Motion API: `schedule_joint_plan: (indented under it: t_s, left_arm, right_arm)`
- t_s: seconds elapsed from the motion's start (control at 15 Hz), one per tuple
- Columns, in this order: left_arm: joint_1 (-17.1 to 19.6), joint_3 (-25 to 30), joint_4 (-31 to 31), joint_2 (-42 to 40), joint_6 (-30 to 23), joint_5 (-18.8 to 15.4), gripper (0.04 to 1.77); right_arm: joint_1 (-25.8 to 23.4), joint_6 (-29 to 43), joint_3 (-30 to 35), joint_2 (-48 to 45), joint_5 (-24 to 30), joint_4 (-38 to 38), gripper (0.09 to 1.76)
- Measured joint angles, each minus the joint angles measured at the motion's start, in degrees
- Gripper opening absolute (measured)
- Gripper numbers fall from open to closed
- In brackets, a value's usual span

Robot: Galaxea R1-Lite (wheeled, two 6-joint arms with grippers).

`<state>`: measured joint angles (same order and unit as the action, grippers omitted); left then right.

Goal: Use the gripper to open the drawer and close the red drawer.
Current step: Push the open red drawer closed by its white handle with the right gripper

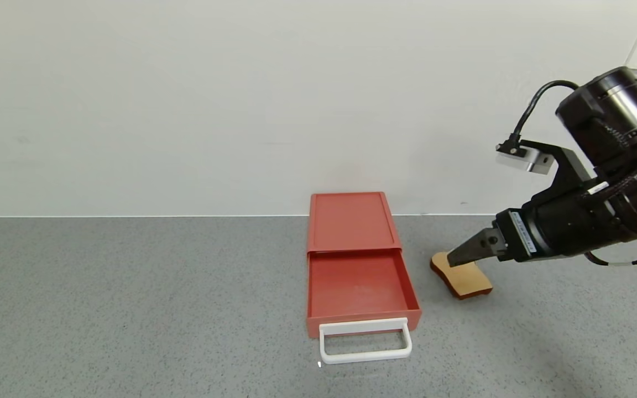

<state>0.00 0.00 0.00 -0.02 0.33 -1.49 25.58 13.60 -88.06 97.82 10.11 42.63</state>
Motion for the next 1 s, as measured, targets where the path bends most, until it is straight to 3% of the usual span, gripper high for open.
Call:
schedule_joint_plan:
  t_s: [0.4,1.0]
  left_arm:
    - [0.00,0.00,0.00,0.00,0.02,0.00,1.72]
    - [0.00,0.00,0.00,0.00,0.02,0.01,1.72]
  right_arm:
    - [9.57,8.80,-0.27,7.45,-8.63,0.56,1.71]
    - [18.49,18.31,-6.08,18.49,-14.98,1.94,1.71]
